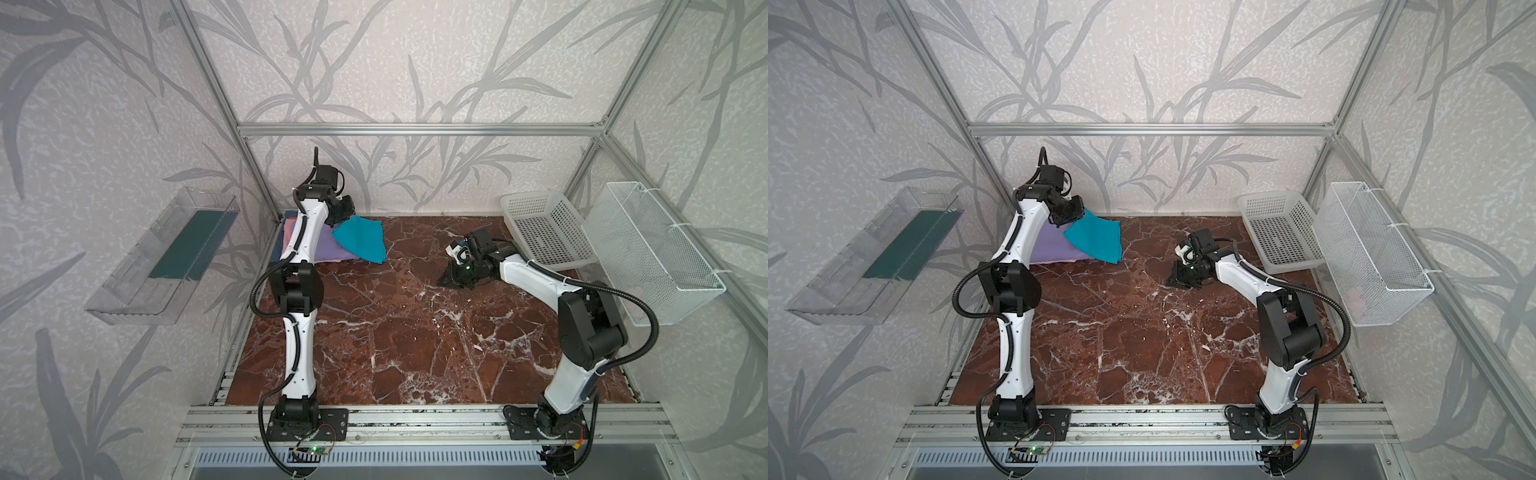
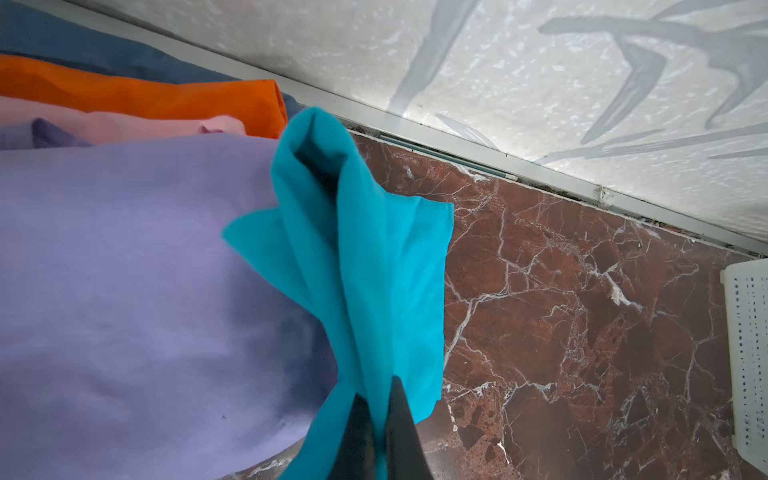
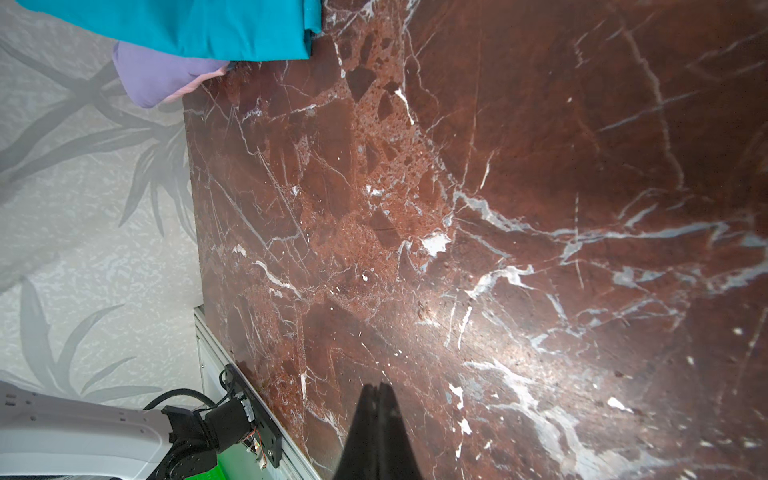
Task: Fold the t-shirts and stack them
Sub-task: 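Carry the teal bundle with the left gripper onto the lavender shirt stack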
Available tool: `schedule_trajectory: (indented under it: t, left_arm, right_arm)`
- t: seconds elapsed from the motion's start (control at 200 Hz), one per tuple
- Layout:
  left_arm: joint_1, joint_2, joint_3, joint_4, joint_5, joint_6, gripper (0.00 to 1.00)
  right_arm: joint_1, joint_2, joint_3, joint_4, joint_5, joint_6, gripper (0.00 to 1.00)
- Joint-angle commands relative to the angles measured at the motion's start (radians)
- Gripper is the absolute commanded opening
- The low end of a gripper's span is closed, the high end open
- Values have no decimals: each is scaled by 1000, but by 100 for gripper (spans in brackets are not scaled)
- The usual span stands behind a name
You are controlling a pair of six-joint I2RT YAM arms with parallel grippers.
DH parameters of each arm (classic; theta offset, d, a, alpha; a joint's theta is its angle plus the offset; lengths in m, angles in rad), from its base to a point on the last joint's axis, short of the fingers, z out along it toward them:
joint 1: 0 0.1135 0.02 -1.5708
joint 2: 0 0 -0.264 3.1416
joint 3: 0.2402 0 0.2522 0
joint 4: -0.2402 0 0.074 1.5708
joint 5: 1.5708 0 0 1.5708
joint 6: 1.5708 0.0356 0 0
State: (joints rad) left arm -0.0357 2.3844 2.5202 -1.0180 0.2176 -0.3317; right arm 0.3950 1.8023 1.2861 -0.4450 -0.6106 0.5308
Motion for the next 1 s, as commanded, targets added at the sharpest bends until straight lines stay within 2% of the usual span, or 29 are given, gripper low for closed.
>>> schedule_trajectory:
  t: [0.0,0.385,0.62,0.995]
  left_arm:
    - [35,-28,25,-67,-8,43,0]
    - [130,-117,20,-64,30,20,0]
    - [180,-145,-43,-43,49,8,0]
    - [220,-154,-96,-36,52,-10,0]
  right_arm:
    - [-4,12,-9,15,-15,11,1]
    - [-2,30,-18,32,-28,23,1]
    - [-1,33,-25,41,-29,31,1]
    - [1,43,-39,66,-35,44,1]
